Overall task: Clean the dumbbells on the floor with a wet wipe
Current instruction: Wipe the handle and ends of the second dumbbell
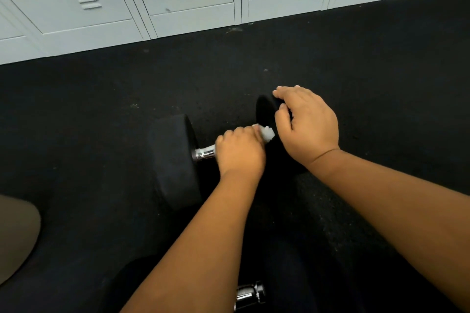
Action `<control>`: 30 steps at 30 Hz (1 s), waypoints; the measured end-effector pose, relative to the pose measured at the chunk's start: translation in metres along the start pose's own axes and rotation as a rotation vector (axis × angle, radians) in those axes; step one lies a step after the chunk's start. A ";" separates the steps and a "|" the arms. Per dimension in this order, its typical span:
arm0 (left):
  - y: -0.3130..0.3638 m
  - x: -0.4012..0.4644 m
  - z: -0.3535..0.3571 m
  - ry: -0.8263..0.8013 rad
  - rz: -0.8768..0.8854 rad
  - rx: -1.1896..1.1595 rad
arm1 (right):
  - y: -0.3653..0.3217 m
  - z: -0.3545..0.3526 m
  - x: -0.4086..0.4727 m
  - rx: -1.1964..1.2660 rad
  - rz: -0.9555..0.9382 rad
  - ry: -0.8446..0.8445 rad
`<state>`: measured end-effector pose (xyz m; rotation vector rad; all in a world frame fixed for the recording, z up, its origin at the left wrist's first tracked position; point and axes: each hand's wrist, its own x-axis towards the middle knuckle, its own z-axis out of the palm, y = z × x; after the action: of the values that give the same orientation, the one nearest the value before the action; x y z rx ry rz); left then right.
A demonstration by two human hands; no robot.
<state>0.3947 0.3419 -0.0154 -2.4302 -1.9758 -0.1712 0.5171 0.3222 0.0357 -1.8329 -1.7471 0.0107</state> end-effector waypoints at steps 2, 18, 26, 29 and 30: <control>-0.011 0.005 -0.008 -0.130 -0.075 0.069 | 0.000 -0.001 -0.005 -0.002 -0.022 0.027; -0.019 -0.060 0.000 0.006 0.114 -0.083 | 0.013 -0.017 -0.074 0.010 -0.115 0.008; -0.011 -0.063 -0.019 -0.132 0.104 -0.010 | -0.016 -0.026 0.010 -0.124 0.116 -0.296; -0.018 -0.061 -0.027 -0.174 0.112 -0.020 | -0.009 -0.023 -0.005 -0.100 0.058 -0.342; -0.018 -0.056 -0.029 -0.227 0.090 -0.008 | -0.006 -0.023 -0.011 -0.085 0.052 -0.305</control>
<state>0.3639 0.2883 0.0072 -2.6420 -1.9421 0.1023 0.5191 0.3030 0.0530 -2.0233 -1.9281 0.2527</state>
